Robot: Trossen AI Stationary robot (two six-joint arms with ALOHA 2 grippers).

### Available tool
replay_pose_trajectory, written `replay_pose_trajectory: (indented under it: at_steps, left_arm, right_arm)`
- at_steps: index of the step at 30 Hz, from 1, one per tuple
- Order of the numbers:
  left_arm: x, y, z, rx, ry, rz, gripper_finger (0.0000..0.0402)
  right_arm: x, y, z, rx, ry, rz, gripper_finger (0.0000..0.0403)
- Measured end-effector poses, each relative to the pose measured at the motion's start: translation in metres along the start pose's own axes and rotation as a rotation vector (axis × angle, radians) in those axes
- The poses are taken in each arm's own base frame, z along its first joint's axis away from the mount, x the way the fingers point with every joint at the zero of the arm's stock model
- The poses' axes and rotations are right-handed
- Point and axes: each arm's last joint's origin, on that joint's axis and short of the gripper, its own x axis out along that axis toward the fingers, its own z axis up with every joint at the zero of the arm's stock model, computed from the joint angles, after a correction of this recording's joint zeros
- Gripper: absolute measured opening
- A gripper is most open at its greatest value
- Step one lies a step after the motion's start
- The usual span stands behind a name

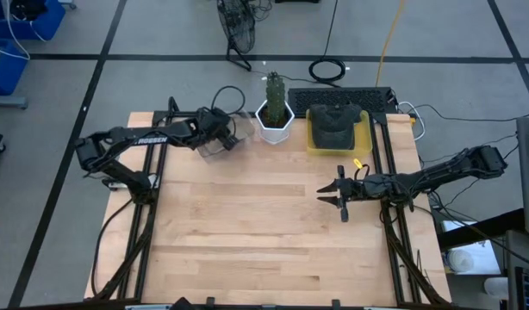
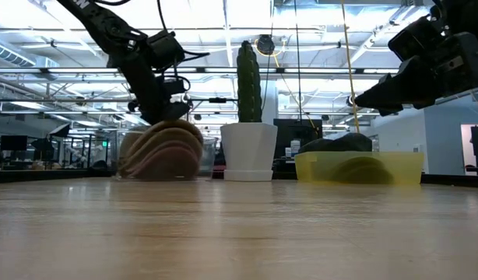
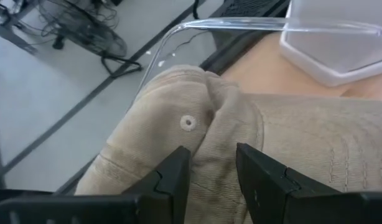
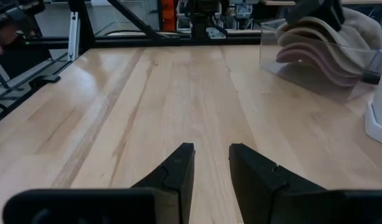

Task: Pick & Place hat
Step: Put the brown cap into the transparent bin

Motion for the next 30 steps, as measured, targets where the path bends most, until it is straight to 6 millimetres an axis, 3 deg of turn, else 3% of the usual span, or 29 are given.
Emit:
replay_pose_trajectory:
  at_steps: [22, 30]
  left_arm:
    - [-0.004, 0.000, -0.018, 0.106, 0.165, 0.070, 0.0136]
    - [0.009, -0.009, -0.026, 0.118, 0.190, 0.073, 0.0135]
  right_arm:
    - [0.000, 0.000, 0.000, 0.026, 0.002, 0.001, 0.0089]
    - [0.000, 0.000, 0.000, 0.026, 0.001, 0.001, 0.0089]
